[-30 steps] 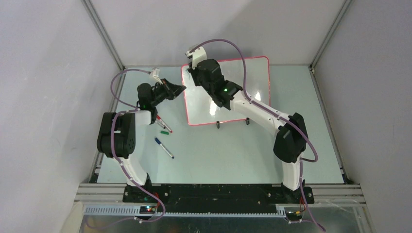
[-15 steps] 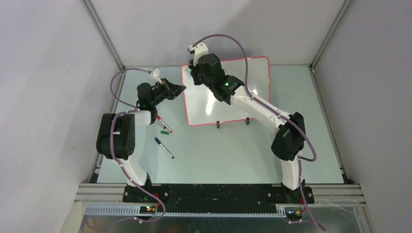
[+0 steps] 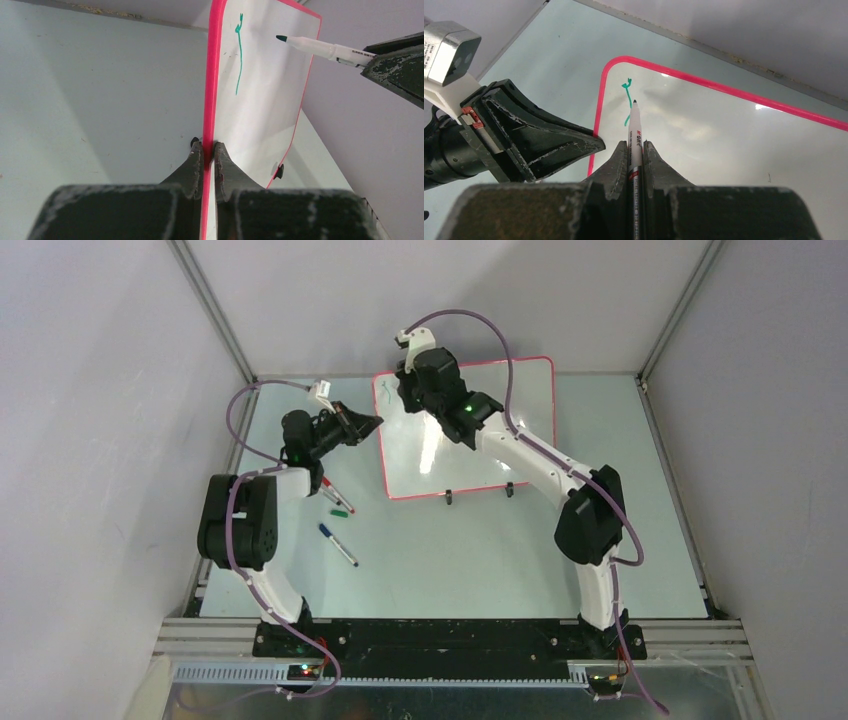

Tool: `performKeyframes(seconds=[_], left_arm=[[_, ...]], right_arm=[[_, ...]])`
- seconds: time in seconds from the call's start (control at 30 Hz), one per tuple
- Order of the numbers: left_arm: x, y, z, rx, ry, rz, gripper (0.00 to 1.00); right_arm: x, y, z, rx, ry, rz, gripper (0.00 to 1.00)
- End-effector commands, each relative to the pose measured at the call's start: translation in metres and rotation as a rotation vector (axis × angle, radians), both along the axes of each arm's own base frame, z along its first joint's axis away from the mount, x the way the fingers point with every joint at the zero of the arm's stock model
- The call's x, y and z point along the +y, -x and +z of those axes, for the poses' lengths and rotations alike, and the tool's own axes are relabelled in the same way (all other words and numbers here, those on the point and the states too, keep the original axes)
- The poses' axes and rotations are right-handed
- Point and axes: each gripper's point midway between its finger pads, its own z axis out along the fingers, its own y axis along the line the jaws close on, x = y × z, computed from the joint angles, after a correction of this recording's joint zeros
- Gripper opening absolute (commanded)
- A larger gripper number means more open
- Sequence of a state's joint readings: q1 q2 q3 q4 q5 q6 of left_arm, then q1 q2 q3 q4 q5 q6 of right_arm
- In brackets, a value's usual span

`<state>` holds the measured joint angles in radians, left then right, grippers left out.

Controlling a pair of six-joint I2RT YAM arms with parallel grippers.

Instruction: Write a sentence on the whiteboard

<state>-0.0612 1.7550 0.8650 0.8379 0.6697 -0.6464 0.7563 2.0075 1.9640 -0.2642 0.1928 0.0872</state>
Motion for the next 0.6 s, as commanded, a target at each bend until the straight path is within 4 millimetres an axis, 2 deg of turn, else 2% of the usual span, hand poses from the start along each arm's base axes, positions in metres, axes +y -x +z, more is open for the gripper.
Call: performKeyframes(seconds=[0.0, 0.57], left_arm=[[-0.0065, 0.0066, 0.0222, -0.079, -0.012, -0.029, 0.0], [-0.0081, 0.0073, 0.022, -0.078, -0.011, -0.033, 0.0]], right_arm=[[0.0149, -0.0016, 0.0283, -0.071, -0.067, 0.02, 0.0], [0.0187, -0.0061, 0.027, -0.099, -0.038, -0.008, 0.0]])
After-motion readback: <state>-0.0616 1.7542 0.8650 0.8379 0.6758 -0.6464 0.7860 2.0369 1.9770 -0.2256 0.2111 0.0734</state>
